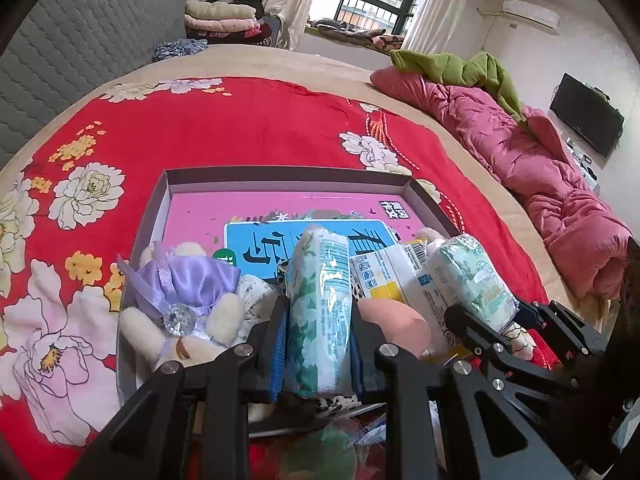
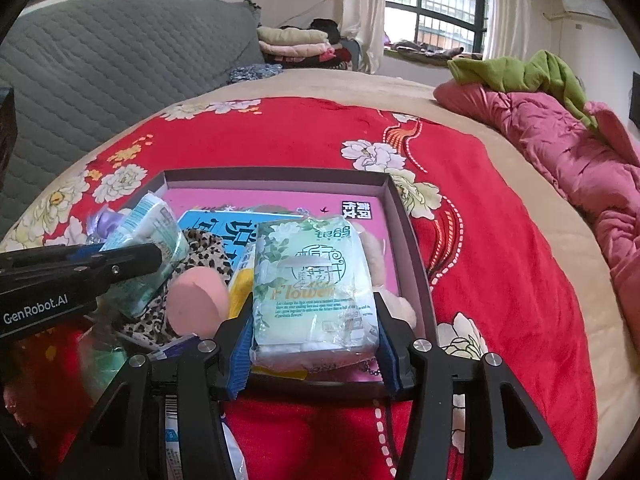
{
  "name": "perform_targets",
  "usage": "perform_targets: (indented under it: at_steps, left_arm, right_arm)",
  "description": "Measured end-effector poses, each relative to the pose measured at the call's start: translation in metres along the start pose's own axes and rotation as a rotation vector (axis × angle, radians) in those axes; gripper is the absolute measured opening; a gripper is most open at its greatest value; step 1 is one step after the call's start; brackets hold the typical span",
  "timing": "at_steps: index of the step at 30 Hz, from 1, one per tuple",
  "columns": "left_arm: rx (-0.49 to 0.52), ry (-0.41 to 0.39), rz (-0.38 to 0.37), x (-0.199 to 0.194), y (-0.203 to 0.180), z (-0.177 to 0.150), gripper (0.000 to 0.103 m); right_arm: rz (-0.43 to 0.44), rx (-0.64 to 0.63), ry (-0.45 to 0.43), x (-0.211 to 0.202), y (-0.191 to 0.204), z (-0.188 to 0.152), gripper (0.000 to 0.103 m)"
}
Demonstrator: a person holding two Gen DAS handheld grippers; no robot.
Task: Organize soft objects
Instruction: 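Lower the Flower wipes packet into the box and open the right tool, then lower the wrapped roll into the box and open the left tool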
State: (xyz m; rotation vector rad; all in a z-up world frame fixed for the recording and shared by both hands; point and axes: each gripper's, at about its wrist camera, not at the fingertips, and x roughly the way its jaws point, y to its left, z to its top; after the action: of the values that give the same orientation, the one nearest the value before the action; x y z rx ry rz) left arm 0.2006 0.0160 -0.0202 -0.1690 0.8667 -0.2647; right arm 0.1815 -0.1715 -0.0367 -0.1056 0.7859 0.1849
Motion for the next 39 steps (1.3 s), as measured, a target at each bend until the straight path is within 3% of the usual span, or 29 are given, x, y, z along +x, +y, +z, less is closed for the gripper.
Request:
perform_targets:
  at_steps: [8, 12, 39]
  left_arm:
    - [0.002, 0.004, -0.003, 0.001, 0.0, 0.0, 0.026]
    - [0.011, 0.012, 0.004, 0.003, -0.002, -0.002, 0.026]
    - [0.022, 0.039, 0.033, 0.009, -0.003, -0.002, 0.028]
  right_arm:
    - [0.009, 0.021, 0.011, -0.001, -0.003, 0.001, 0.055]
    - [0.005, 0.028, 0.009, -0.002, -0.004, 0.001, 0.063]
    - [-0.015, 0.043, -0.037, -0.016, -0.01, 0.005, 0.07]
